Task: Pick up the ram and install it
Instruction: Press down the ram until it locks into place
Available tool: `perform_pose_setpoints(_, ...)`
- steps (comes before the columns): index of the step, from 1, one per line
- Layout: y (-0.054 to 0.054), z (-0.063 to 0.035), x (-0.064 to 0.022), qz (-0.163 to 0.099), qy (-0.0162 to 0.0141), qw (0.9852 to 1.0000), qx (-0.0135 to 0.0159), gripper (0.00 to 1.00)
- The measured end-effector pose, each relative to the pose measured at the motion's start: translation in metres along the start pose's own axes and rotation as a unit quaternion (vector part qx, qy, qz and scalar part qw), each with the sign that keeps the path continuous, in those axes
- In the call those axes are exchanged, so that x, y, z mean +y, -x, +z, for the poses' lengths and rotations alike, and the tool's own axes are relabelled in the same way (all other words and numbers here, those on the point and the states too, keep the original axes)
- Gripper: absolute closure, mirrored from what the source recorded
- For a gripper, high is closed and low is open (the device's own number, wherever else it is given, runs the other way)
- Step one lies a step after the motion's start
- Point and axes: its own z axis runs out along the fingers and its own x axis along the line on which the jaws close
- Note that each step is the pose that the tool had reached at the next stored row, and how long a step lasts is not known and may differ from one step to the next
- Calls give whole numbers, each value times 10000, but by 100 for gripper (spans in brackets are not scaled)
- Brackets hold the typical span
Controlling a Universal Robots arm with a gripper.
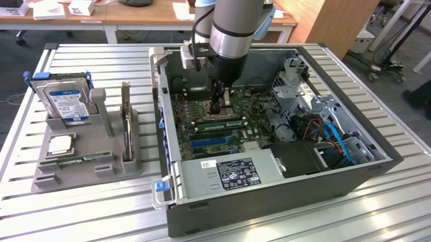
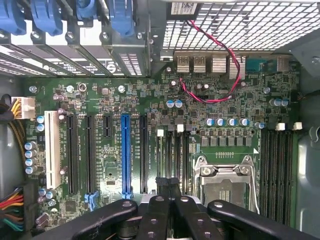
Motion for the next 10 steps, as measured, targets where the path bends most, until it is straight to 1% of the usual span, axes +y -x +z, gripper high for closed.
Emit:
perform_pose_setpoints(3,0,-1,0,0,0,10000,1,90)
perform_pose_setpoints(6,0,-2,-22,0,1,10000,2,90)
perform_pose_setpoints(10,3,-3,-117,0,1,10000,1,90)
